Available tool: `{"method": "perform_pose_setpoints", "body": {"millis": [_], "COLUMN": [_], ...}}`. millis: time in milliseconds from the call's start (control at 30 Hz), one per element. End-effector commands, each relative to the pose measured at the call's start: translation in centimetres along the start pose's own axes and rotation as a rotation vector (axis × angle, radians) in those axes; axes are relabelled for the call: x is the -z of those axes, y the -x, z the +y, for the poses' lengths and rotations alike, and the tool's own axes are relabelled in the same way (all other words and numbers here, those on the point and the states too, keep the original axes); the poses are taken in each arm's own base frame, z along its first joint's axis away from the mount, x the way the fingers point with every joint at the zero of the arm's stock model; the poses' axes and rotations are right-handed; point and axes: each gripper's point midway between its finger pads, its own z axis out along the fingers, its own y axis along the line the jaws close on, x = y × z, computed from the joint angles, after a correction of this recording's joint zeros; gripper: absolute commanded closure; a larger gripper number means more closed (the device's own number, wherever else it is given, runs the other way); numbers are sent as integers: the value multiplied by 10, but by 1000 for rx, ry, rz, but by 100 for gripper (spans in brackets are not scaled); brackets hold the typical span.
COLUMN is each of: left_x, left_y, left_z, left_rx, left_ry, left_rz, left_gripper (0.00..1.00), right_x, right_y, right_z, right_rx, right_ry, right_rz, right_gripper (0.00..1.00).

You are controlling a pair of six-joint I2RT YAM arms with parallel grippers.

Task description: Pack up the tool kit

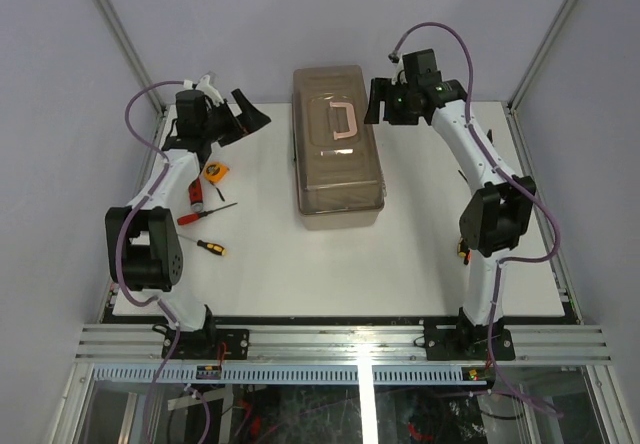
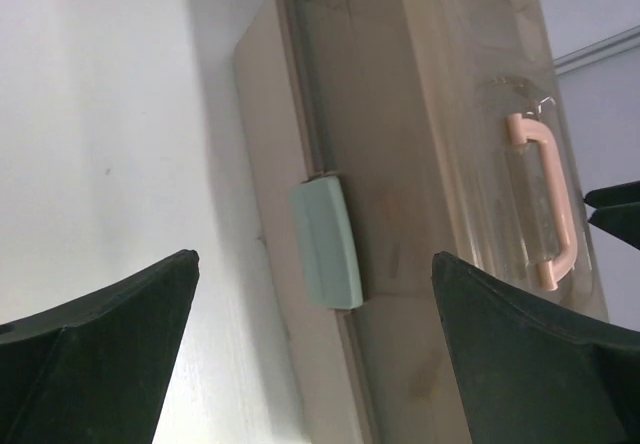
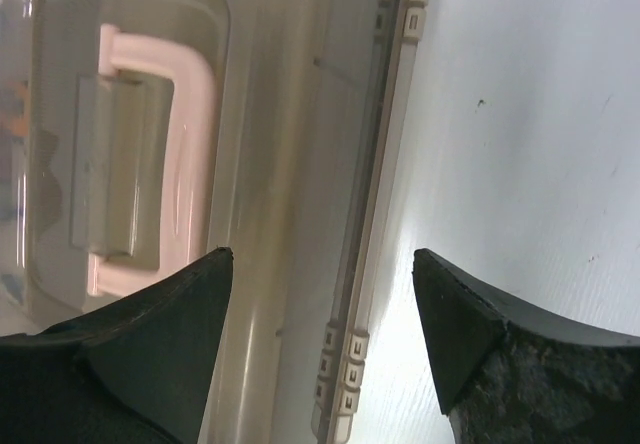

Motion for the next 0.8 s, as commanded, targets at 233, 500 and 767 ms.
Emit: {"method": "perform_pose_setpoints", "body": {"millis": [233, 500, 767], "left_x": [-25, -30, -34], "left_y": [1, -3, 1], "left_z": [-20, -17, -35], "left_rx": [-4, 10, 35], "left_ry": [-75, -76, -128], "left_rz": [12, 23, 27], "left_gripper": [0, 0, 0], "right_x": [3, -21, -44], "right_y": [49, 26, -2], "right_z": [49, 60, 55], "right_rx": [44, 84, 149], "right_ry": [77, 88, 14], "right_rz": [-148, -76, -2], "right_gripper": [18, 11, 9]}}
